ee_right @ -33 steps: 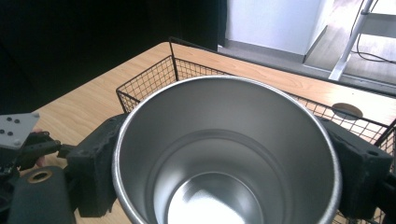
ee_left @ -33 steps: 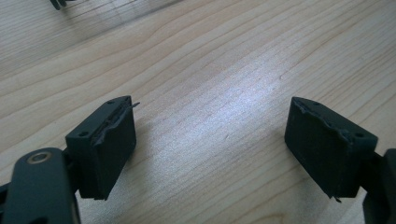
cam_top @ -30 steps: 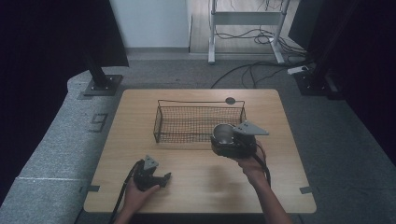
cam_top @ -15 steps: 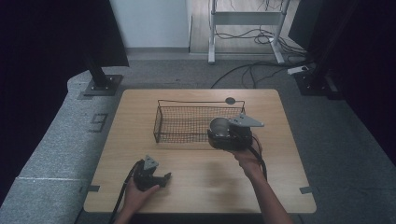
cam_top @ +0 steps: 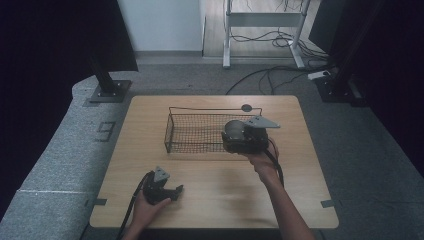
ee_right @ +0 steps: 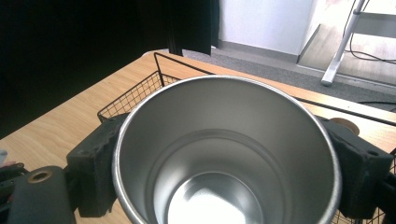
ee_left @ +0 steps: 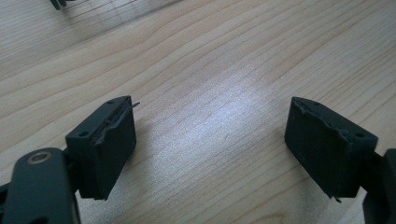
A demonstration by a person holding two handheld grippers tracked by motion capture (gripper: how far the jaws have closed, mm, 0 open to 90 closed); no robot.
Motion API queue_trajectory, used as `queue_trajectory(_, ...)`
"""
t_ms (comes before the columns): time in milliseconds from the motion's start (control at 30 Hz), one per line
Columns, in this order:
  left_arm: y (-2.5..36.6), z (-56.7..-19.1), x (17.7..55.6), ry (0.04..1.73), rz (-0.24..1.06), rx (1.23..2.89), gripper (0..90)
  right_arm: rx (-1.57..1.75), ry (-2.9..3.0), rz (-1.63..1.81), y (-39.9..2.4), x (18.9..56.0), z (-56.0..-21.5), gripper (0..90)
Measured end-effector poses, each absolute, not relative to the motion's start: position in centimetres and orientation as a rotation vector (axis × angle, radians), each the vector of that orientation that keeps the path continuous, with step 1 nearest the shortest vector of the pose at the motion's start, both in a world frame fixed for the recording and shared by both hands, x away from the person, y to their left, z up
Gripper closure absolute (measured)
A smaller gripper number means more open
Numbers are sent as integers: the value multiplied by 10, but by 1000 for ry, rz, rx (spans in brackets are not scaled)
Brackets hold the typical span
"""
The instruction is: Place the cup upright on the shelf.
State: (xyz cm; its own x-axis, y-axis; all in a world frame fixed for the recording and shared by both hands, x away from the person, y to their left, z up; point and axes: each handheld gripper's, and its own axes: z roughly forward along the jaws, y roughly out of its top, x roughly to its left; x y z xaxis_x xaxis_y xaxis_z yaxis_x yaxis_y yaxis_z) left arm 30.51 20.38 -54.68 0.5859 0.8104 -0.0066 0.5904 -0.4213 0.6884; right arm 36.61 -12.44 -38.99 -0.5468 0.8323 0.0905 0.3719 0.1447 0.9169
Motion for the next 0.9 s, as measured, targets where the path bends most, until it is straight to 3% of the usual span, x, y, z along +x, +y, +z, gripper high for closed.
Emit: queue_trajectory(900, 204, -547, 305, 1108, 433, 2159, 166, 1211, 1972, 1354, -118, 397, -390, 133)
